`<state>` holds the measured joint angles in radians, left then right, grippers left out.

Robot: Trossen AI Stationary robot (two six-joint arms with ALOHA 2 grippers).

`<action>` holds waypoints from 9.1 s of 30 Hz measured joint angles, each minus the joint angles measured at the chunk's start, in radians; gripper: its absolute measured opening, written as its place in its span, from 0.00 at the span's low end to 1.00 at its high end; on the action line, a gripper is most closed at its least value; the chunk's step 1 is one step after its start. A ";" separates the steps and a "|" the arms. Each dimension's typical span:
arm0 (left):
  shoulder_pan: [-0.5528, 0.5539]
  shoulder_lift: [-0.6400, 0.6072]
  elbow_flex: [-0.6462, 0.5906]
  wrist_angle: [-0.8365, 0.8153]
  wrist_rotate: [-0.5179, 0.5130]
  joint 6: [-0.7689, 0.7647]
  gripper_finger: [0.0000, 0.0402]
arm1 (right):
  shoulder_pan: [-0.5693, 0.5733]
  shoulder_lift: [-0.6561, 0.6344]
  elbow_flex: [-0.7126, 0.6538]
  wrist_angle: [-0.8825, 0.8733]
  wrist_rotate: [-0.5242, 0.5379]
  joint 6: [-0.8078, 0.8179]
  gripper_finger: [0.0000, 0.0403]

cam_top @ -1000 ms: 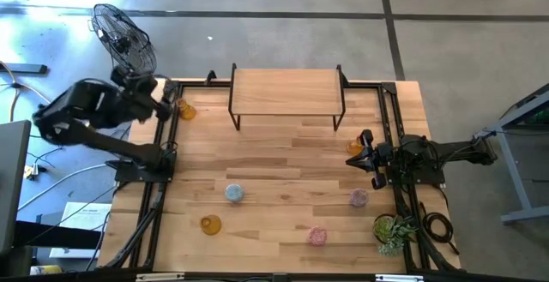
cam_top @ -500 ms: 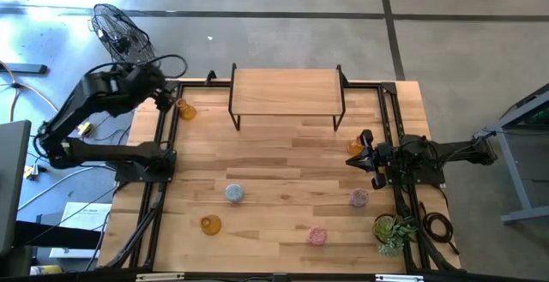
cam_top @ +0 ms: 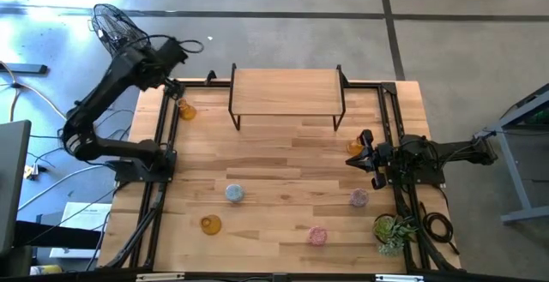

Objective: Pick & Place candle stick holders
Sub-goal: Put the top orange candle holder on the shelf

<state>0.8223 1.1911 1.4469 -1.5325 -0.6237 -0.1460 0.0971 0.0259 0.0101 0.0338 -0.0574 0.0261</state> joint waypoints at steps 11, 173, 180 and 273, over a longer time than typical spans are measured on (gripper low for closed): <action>0.042 0.013 -0.107 0.121 0.375 -0.072 0.90 | 0.000 0.001 0.000 0.005 -0.001 0.000 0.04; -0.261 0.438 0.418 0.174 0.544 0.117 0.09 | 0.000 0.001 0.000 0.008 -0.002 0.000 0.04; -0.260 0.527 0.500 0.165 0.569 0.150 0.06 | 0.000 0.001 0.000 0.008 -0.002 0.000 0.04; -0.260 0.637 0.520 0.249 0.360 0.195 0.12 | 0.000 0.001 0.000 0.008 -0.002 0.000 0.04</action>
<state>0.5625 1.8282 1.9671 -1.2840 -0.2633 0.0485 0.0969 0.0269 0.0101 0.0414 -0.0597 0.0257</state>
